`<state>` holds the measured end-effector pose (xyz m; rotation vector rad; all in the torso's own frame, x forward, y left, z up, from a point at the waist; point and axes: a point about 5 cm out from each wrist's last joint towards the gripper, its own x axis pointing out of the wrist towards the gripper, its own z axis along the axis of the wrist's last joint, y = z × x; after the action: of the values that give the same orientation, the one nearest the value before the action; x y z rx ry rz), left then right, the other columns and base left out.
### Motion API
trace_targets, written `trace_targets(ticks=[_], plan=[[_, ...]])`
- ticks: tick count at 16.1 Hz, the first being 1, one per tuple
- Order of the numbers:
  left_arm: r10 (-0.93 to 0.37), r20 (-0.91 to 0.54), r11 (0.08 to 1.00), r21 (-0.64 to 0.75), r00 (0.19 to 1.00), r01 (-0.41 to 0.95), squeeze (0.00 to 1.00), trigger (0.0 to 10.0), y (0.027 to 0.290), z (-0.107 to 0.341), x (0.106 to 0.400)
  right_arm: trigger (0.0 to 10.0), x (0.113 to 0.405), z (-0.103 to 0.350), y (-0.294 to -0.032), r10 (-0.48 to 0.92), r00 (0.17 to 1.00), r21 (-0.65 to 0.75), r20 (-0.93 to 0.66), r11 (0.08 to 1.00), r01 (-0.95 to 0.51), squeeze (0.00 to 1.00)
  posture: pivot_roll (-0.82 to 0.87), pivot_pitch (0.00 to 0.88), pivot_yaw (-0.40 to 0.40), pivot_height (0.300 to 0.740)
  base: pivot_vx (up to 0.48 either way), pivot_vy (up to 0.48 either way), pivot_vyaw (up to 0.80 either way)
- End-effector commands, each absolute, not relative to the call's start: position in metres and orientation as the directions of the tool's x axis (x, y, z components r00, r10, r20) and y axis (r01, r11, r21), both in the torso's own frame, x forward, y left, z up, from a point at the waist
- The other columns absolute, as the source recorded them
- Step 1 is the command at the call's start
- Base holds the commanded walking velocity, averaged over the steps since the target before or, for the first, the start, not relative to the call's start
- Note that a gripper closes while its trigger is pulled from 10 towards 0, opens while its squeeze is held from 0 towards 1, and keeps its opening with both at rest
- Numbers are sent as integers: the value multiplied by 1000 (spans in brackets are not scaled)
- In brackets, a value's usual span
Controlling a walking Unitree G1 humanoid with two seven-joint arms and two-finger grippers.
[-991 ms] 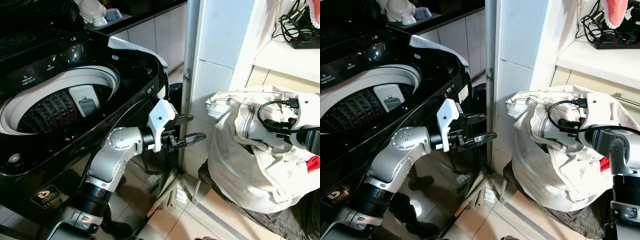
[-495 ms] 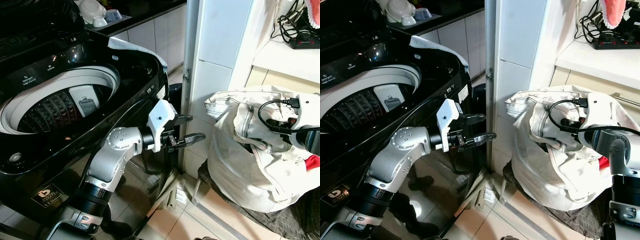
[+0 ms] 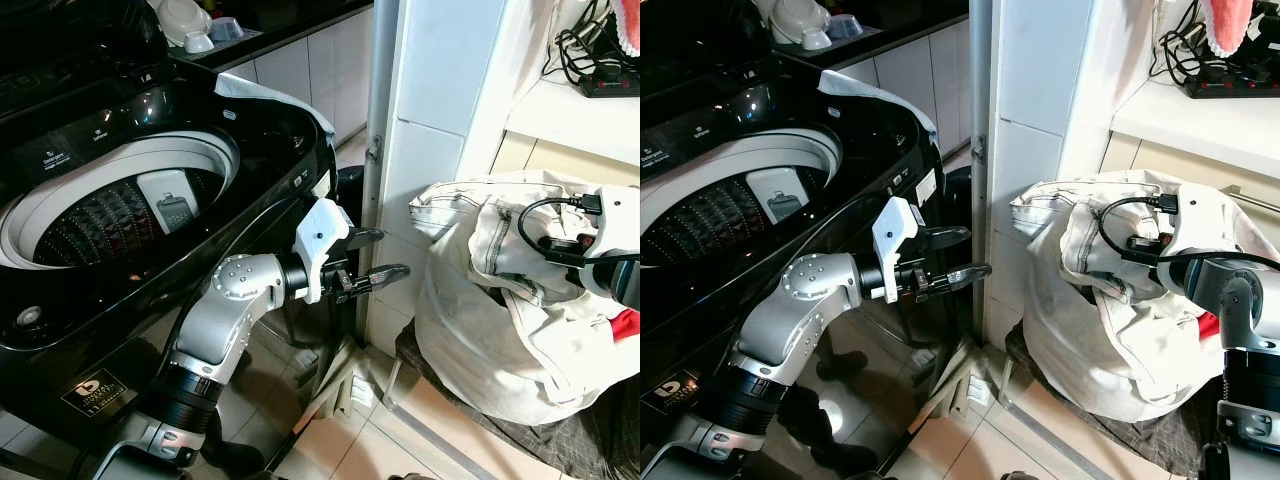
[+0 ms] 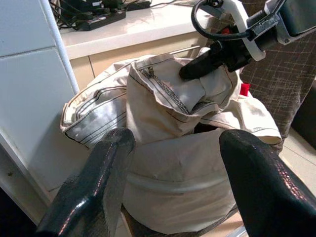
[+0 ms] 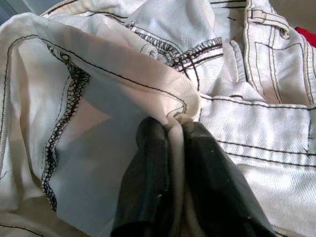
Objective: Clothes washing
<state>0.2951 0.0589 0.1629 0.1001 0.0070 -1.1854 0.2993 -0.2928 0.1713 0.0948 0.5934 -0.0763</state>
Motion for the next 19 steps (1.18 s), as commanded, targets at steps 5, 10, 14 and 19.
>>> trace_targets(ticks=[5, 10, 14, 19], plan=[[-917, -52, 390, 100, 396, 915, 0, 10000, 61, 167, 298, 0, 307, 204, -287, 6, 899, 136, -437, 989, 60, 0, -124, 0, 78, 740, 0, 0, 0], [-798, 163, 599, 100, 580, 795, 0, 10000, 70, 205, 324, 0, 319, 335, -238, 226, 973, 223, 48, 947, -231, 0, -130, 0, 81, 740, 0, 0, 0], [-731, 377, 630, 51, 569, 775, 1000, 10000, 72, 243, 328, 0, 312, 402, -187, 435, 854, 255, 285, 825, -505, 0, -123, 0, 68, 740, 0, 0, 0], [-746, 481, 524, -5, 462, 852, 1000, 10000, 63, 255, 317, 0, 322, 388, -167, 501, 834, 328, 233, 767, -552, 0, -113, 0, 59, 740, 0, 0, 0]])
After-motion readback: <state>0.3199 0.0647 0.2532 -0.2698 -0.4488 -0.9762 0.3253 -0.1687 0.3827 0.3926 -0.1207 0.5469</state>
